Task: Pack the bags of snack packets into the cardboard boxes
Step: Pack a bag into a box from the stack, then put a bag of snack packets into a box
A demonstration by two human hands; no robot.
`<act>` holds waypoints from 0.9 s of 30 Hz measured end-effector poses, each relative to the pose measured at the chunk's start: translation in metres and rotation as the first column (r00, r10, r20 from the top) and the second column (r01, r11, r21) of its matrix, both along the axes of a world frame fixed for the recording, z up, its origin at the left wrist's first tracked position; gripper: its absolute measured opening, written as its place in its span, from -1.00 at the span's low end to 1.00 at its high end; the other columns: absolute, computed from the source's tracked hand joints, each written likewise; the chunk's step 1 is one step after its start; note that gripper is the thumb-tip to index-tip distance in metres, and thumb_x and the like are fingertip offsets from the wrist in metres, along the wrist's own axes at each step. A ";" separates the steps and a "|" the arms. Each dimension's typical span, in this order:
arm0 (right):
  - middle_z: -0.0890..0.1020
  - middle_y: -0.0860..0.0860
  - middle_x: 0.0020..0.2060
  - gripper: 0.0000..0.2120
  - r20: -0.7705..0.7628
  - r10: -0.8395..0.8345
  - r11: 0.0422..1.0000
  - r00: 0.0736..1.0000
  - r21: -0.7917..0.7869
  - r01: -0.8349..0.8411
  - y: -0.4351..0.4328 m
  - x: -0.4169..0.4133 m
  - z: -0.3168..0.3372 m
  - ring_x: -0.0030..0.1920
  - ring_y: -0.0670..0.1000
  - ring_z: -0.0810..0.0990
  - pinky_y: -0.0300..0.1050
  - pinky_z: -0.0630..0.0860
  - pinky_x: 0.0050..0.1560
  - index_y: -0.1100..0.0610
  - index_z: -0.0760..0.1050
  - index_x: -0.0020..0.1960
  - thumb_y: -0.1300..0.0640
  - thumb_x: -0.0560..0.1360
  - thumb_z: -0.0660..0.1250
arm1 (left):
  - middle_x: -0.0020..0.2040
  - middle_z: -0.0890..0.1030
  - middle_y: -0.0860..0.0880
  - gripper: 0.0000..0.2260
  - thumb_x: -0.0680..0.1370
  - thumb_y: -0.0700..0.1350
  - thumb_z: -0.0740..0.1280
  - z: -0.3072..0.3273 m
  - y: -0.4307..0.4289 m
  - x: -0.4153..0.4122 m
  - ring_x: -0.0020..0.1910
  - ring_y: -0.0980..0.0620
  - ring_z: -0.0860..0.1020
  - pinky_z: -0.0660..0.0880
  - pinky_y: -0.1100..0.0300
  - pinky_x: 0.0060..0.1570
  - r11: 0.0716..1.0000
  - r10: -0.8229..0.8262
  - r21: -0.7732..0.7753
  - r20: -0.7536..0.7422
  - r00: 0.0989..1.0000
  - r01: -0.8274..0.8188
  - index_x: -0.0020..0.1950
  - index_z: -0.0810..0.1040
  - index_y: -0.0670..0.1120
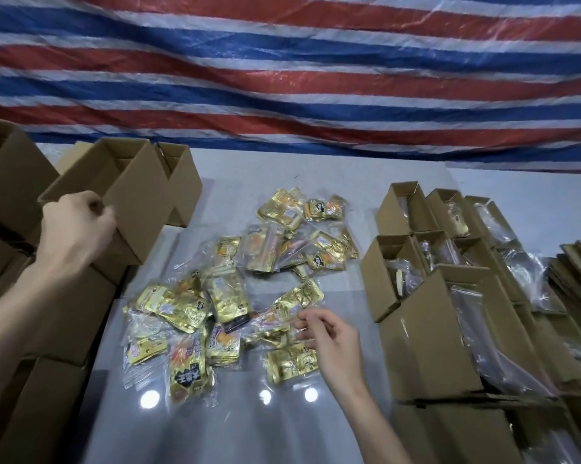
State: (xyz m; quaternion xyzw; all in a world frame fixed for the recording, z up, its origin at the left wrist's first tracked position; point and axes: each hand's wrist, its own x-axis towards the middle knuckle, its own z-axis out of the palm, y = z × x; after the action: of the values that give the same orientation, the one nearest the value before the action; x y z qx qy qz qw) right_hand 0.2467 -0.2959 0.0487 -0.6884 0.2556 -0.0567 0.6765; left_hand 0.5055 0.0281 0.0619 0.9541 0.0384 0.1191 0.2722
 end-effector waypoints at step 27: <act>0.54 -0.14 0.13 -0.55 -0.368 -0.111 0.958 0.923 -0.286 0.001 -0.053 -0.065 -0.029 0.16 -0.17 0.50 -0.41 0.36 0.12 -0.09 0.50 0.23 -0.04 0.39 0.54 | -0.02 0.58 0.31 -0.54 0.49 0.48 -0.03 -0.080 -0.120 -0.230 -0.01 0.33 0.57 0.52 0.32 0.05 0.536 -0.840 -0.204 -0.226 0.493 0.819 0.03 0.54 0.31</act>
State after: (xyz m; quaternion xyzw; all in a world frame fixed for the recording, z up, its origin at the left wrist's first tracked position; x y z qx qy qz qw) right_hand 0.1818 -0.3489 0.0201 -0.7672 0.3911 0.0226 0.5078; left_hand 0.2754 -0.0920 -0.0186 0.8506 -0.3804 -0.1727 0.3194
